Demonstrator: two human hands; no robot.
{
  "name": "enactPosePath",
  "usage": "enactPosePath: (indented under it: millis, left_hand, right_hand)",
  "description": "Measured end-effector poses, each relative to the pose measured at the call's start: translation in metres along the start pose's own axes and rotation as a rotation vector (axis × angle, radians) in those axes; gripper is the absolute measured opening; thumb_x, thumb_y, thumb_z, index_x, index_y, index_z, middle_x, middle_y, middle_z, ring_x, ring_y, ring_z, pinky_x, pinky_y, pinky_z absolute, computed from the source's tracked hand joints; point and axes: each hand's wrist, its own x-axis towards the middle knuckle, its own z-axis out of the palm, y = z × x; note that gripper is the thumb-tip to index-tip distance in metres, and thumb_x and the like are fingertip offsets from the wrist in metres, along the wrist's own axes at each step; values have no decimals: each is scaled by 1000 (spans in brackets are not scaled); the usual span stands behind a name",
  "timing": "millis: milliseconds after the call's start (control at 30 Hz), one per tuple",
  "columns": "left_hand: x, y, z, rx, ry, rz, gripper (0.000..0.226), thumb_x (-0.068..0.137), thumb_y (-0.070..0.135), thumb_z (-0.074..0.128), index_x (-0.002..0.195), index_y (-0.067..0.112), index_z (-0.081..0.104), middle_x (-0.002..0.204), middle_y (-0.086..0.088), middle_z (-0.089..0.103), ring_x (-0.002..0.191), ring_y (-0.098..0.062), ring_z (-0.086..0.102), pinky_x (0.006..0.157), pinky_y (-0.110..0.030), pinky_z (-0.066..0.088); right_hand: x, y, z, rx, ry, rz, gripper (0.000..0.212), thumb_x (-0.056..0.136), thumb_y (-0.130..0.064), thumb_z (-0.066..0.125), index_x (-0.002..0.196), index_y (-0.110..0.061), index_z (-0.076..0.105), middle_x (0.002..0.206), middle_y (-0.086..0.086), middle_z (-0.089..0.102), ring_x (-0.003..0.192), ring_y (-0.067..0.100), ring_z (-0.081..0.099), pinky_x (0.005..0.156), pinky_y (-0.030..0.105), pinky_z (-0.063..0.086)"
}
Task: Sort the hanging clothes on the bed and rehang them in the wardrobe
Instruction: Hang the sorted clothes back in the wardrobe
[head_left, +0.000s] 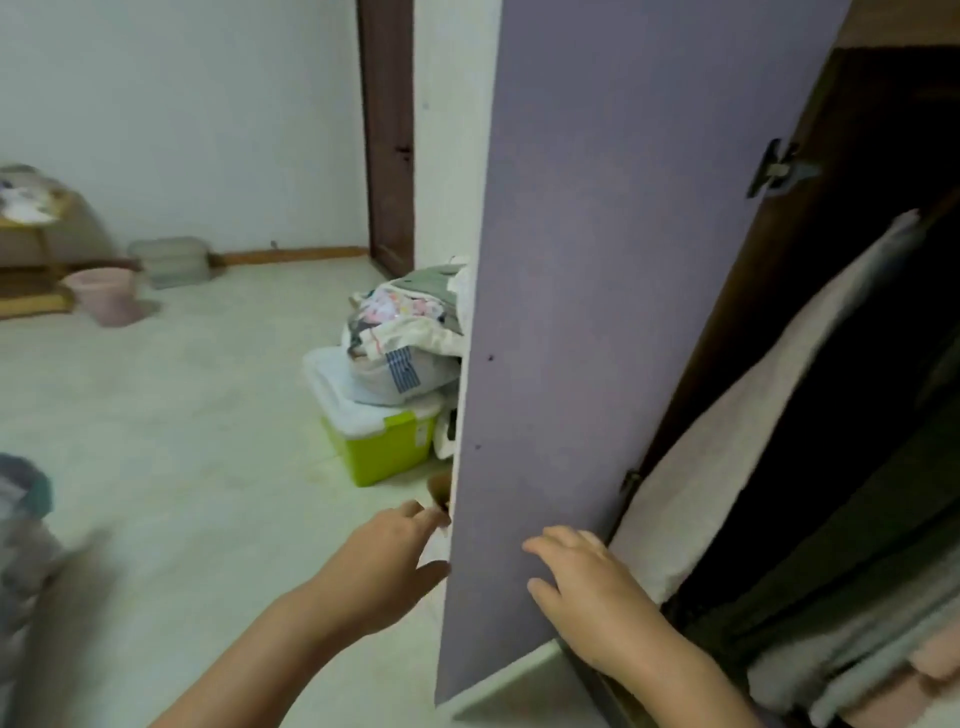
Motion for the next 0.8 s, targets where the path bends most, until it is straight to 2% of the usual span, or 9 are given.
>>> enactPosePath:
  millis: [133,400,567,800]
  left_hand:
    - [-53,-40,7,-31,18,-207,46,95,39,46,138,27,35,138,6,41,124,-14,43,98,-25,37]
    - [-141,-137,5,-136,153,-536,45,94,40,47,136,27,36,136,7,42,122,-12,44,98,-22,36]
    - [-189,-216,-15,-178,229,-681,46,93,40,49,135,26,38,136,8,43,125,-10,43,99,-20,33]
    - [-251,-332,-57,-193,261,-828,51,90,45,50,134,21,41,135,1,46,124,-15,45,102,-24,34]
  right_hand:
    - [15,-51,27,-4,-36,-159,41,99,-27,37,140,-22,38,143,-3,36,132,18,30,110,33,27]
    - [58,-165,76,-42,-43,-424,42,98,-28,38,140,-24,35,144,-4,34,134,16,28,109,32,26]
    - [92,-251,103,-103,-87,-503,43,99,-29,38,141,-24,33,148,-2,28,139,17,21,109,32,24]
    - [134,-392,145,-105,-119,-625,43,99,-29,37,141,-26,33,149,-3,27,139,16,20,110,32,22]
